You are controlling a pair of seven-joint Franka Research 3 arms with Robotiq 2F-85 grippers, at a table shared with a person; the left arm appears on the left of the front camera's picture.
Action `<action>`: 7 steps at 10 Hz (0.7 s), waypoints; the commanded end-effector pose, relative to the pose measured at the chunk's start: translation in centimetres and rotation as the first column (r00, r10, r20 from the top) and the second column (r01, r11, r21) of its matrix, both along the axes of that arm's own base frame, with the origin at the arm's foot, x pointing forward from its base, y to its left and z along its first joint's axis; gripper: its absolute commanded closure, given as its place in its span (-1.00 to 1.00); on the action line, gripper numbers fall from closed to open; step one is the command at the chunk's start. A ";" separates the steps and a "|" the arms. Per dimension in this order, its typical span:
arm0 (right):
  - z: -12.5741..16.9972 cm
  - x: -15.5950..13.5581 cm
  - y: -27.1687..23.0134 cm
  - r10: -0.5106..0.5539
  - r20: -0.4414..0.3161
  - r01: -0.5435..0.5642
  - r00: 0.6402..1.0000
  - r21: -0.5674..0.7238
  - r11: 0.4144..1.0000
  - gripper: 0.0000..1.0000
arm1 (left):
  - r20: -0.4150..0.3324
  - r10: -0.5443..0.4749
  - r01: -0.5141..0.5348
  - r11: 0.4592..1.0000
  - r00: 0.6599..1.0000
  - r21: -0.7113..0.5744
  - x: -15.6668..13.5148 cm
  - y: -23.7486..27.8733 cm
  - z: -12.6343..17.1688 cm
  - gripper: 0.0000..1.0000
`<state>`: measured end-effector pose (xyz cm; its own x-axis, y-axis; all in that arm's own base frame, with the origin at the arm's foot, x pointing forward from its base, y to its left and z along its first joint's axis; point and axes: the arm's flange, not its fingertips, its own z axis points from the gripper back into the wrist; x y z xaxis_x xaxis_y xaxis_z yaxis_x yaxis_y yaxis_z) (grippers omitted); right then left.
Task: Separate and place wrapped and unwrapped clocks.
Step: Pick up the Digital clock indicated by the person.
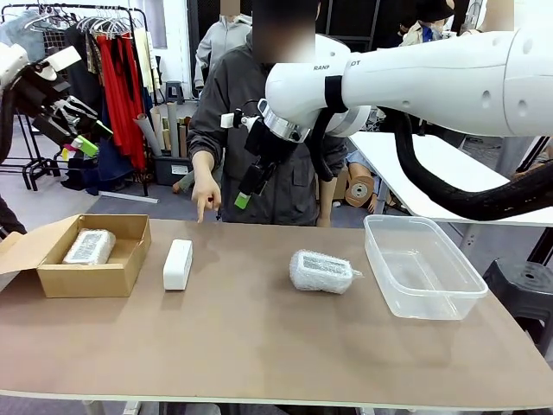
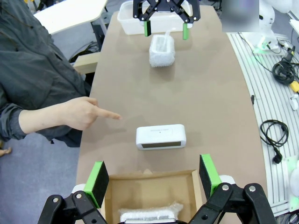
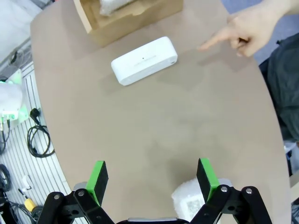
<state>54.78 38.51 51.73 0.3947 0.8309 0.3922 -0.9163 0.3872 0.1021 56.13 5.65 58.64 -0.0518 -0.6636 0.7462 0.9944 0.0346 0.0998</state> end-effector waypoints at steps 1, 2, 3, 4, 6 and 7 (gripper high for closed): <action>0.1 -0.2 0.0 -0.014 -0.005 0.014 1.000 -0.007 1.000 -1.00 | 0.012 -0.012 0.012 1.000 1.000 -0.001 -0.2 0.1 0.1 -1.00; 0.1 -0.2 0.0 -0.014 -0.005 0.014 1.000 -0.007 1.000 -1.00 | 0.012 -0.012 0.012 1.000 1.000 -0.001 -0.2 0.1 0.1 -1.00; 0.1 -0.2 0.0 -0.014 -0.005 0.014 1.000 -0.007 1.000 -1.00 | 0.012 -0.012 0.012 1.000 1.000 -0.001 -0.2 0.1 0.1 -1.00; 0.0 0.0 0.0 0.000 0.000 0.000 1.000 0.000 1.000 -1.00 | 0.012 -0.012 0.012 1.000 1.000 -0.001 -0.2 0.1 0.1 -1.00; 0.2 -1.1 5.7 -0.100 -0.084 0.102 0.991 0.020 0.995 -1.00 | 0.012 -0.012 0.012 1.000 1.000 -0.001 -0.2 0.1 0.1 -1.00; 0.6 -1.6 8.2 -0.102 -0.089 0.103 0.991 0.002 0.995 -1.00 | 0.012 -0.012 0.012 1.000 1.000 -0.001 -0.2 0.1 0.1 -1.00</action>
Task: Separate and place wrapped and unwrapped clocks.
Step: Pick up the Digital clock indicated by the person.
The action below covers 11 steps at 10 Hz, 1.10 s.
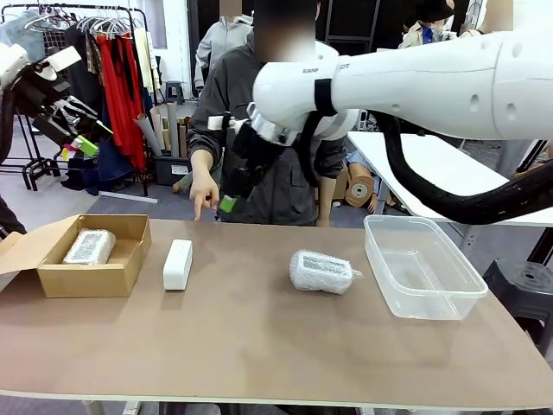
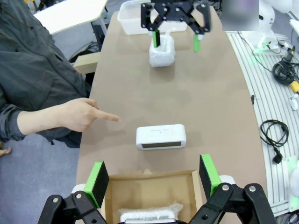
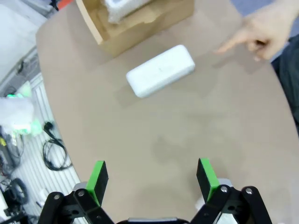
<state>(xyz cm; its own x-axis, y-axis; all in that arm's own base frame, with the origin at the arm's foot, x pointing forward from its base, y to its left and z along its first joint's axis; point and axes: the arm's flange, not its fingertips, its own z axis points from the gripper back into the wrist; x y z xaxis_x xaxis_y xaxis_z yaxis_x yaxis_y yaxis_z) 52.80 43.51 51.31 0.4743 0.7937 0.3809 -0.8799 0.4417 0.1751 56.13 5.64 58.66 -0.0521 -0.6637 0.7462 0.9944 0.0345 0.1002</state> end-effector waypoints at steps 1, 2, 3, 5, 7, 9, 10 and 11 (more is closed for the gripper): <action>1.3 0.0 5.2 -0.011 -0.033 0.010 0.999 -0.003 1.000 -1.00 | 0.011 -0.012 0.012 1.000 1.000 -0.001 -0.2 0.1 0.1 -1.00; 1.0 -0.4 7.5 -0.030 -0.022 0.030 0.999 -0.020 0.999 -1.00 | 0.011 -0.012 0.012 1.000 1.000 -0.001 -0.2 0.1 0.1 -1.00; 0.7 -0.5 9.5 -0.098 -0.037 0.096 0.995 -0.047 0.994 -1.00 | 0.011 -0.012 0.012 1.000 1.000 -0.001 -0.2 0.1 0.1 -1.00; -0.8 -0.6 12.9 -0.224 -0.094 0.210 0.970 -0.138 0.968 -1.00 | 0.011 -0.012 0.012 1.000 1.000 -0.001 -0.2 0.1 0.1 -1.00; -2.0 -0.8 15.0 -0.365 -0.084 0.345 0.927 -0.187 0.920 -1.00 | 0.011 -0.012 0.012 1.000 1.000 -0.001 -0.2 0.1 0.1 -1.00; -3.9 -0.4 16.1 -0.435 -0.001 0.426 0.900 -0.208 0.881 -1.00 | 0.011 -0.012 0.012 1.000 1.000 -0.001 -0.2 0.1 0.1 -1.00; -5.1 -0.3 16.5 -0.502 0.066 0.503 0.862 -0.224 0.835 -1.00 | 0.011 -0.012 0.012 1.000 1.000 -0.001 -0.2 0.1 0.1 -1.00; -6.0 0.0 16.6 -0.554 0.069 0.554 0.830 -0.224 0.802 -1.00 | 0.011 -0.012 0.012 1.000 1.000 -0.001 -0.2 0.1 0.1 -1.00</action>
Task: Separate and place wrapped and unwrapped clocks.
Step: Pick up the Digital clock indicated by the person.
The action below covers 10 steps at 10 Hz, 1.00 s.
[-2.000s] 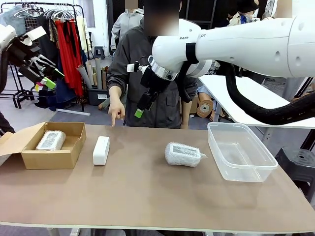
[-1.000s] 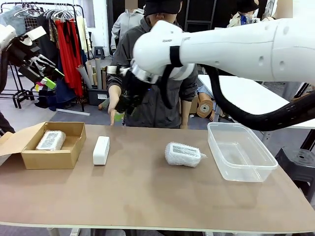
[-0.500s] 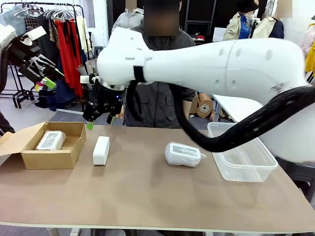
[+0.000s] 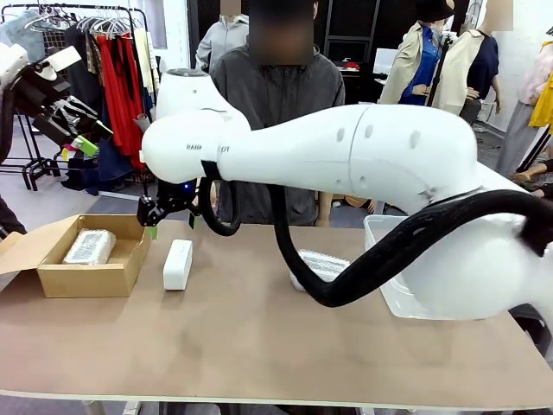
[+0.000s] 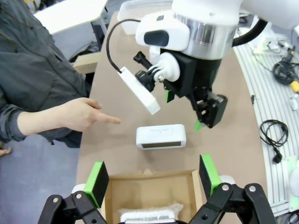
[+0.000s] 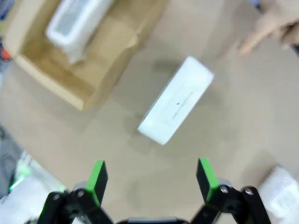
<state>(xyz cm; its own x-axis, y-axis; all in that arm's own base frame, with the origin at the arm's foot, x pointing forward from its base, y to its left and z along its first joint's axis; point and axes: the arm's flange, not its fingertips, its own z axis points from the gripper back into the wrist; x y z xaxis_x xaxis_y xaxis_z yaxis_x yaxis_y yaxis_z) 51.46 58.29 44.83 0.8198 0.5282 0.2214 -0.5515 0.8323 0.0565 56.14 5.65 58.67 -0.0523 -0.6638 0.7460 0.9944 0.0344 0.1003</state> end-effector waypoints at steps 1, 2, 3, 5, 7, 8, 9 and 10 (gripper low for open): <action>-0.5 2.0 1.8 -0.117 -0.002 0.117 0.993 -0.009 0.993 -1.00 | 0.011 -0.011 0.011 1.000 1.000 -0.001 -0.2 0.1 0.1 -1.00; -1.4 2.9 1.9 -0.129 -0.013 0.130 0.992 0.052 0.990 -1.00 | 0.011 -0.011 0.011 1.000 1.000 -0.001 -0.2 0.1 0.1 -1.00; -2.0 4.1 1.8 -0.156 -0.005 0.156 0.988 0.075 0.985 -1.00 | 0.011 -0.011 0.011 1.000 1.000 -0.001 -0.2 0.1 0.1 -1.00; -3.1 6.0 1.6 -0.155 0.002 0.154 0.988 0.076 0.985 -1.00 | 0.011 -0.011 0.011 1.000 1.000 -0.001 -0.2 0.1 0.1 -1.00; -3.4 3.2 0.0 -0.134 -0.002 0.133 0.991 0.045 0.990 -1.00 | 0.011 -0.011 0.011 1.000 1.000 -0.001 -0.2 0.1 0.1 -1.00; -3.4 3.2 0.0 -0.134 -0.002 0.133 0.991 0.045 0.990 -1.00 | 0.011 -0.011 0.011 1.000 1.000 -0.001 -0.2 0.1 0.1 -1.00; -3.4 3.2 0.0 -0.134 -0.002 0.133 0.991 0.045 0.990 -1.00 | 0.011 -0.011 0.011 1.000 1.000 -0.001 -0.2 0.1 0.1 -1.00; -4.0 3.8 0.1 -0.138 0.000 0.137 0.990 0.054 0.989 -1.00 | 0.011 -0.011 0.011 1.000 1.000 -0.001 -0.2 0.1 0.1 -1.00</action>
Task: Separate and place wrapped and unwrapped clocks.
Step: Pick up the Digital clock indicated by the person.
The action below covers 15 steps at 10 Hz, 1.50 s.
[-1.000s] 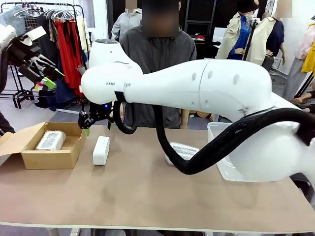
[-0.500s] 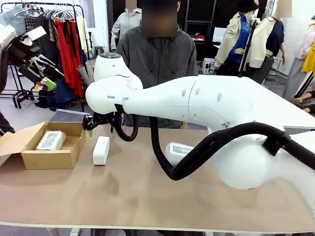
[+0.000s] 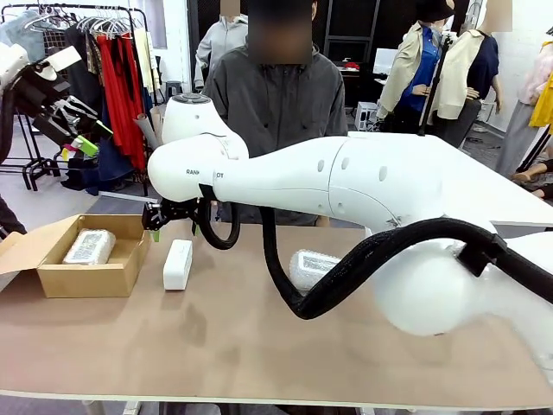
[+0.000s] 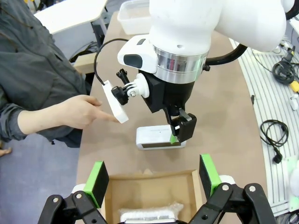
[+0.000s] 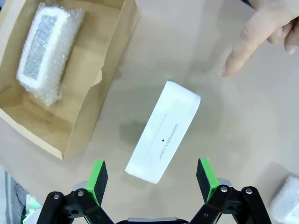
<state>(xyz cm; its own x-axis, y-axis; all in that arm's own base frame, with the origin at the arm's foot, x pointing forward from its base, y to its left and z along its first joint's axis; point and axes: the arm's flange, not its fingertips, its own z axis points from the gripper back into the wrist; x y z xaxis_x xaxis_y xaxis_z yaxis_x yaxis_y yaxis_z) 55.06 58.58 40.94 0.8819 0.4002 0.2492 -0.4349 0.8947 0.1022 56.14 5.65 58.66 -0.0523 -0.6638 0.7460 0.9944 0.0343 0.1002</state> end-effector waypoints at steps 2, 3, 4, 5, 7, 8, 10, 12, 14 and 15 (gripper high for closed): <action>-0.3 1.3 0.6 -0.171 -0.039 0.173 0.984 0.045 0.984 -1.00 | 0.011 -0.011 0.011 1.000 1.000 -0.001 -0.2 0.1 0.1 -1.00; -0.5 1.8 0.9 -0.219 -0.075 0.223 0.973 0.053 0.973 -1.00 | 0.011 -0.011 0.011 1.000 1.000 -0.001 -0.2 0.1 0.1 -1.00; -0.8 2.1 1.3 -0.281 -0.111 0.290 0.953 0.073 0.954 -1.00 | 0.011 -0.011 0.011 1.000 1.000 -0.001 -0.2 0.1 0.1 -1.00; -1.2 2.3 1.7 -0.342 -0.127 0.351 0.931 0.050 0.935 -1.00 | 0.011 -0.011 0.011 1.000 1.000 -0.001 -0.2 0.1 0.1 -1.00; -2.3 2.3 2.1 -0.412 -0.163 0.421 0.897 0.023 0.907 -1.00 | 0.011 -0.011 0.011 1.000 1.000 -0.001 -0.2 0.1 0.1 -1.00; -2.6 2.5 2.2 -0.434 -0.171 0.440 0.884 -0.003 0.898 -1.00 | 0.011 -0.011 0.011 1.000 1.000 -0.001 -0.2 0.1 0.1 -1.00; -3.6 2.4 2.2 -0.445 -0.191 0.449 0.875 -0.026 0.893 -1.00 | 0.011 -0.011 0.011 1.000 1.000 -0.001 -0.2 0.1 0.1 -1.00; -5.0 2.8 2.1 -0.463 -0.223 0.466 0.858 -0.041 0.884 -1.00 | 0.011 -0.011 0.011 1.000 1.000 -0.001 -0.2 0.1 0.1 -1.00; -6.5 3.1 1.9 -0.456 -0.255 0.460 0.853 -0.048 0.887 -1.00 | 0.011 -0.011 0.011 1.000 1.000 -0.001 -0.2 0.1 0.1 -1.00; -7.1 3.2 1.6 -0.449 -0.271 0.458 0.852 -0.034 0.889 -1.00 | 0.011 -0.011 0.011 1.000 1.000 -0.001 -0.2 0.1 0.1 -1.00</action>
